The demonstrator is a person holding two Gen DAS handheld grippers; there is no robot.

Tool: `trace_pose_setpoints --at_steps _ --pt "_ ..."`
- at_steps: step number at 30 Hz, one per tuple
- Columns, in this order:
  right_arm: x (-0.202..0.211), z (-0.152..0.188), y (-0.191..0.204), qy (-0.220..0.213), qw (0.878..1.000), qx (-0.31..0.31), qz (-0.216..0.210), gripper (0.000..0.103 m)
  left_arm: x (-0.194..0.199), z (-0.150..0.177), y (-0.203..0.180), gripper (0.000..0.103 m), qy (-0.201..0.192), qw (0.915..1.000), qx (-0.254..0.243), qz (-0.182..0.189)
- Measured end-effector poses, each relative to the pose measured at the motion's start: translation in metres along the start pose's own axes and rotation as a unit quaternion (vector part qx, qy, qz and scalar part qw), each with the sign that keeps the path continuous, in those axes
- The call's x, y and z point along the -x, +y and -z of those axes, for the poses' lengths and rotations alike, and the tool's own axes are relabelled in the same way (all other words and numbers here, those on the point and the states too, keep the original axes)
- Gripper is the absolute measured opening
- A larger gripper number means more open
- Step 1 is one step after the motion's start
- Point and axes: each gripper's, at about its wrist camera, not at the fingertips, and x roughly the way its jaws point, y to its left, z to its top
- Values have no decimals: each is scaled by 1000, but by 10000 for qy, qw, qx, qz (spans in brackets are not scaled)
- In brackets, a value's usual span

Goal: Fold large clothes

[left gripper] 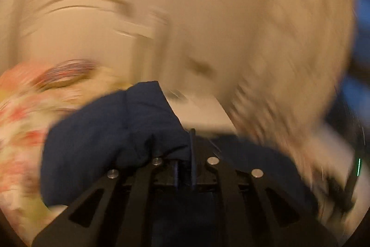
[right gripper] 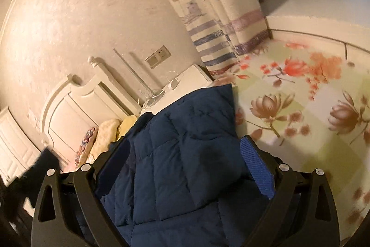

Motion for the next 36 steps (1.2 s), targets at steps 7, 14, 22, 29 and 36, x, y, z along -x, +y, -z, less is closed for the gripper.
trace_pose_setpoints --at_steps 7,14,22,29,36 --pt "-3 6 11 122 9995 293 11 93 -86 112 -130 83 1745 9570 -2316 93" --pt "-4 8 9 217 9995 223 -74 93 -40 98 -112 88 1505 9609 -2286 421" --pt "-6 10 13 287 9989 357 -18 93 24 60 12 89 522 9961 0 -710" --pt "-10 20 36 377 9936 1060 92 93 12 91 128 82 919 9612 2025 -1633" --pt "-16 41 75 534 9742 2193 83 93 8 106 138 85 1000 9526 2200 -1847"
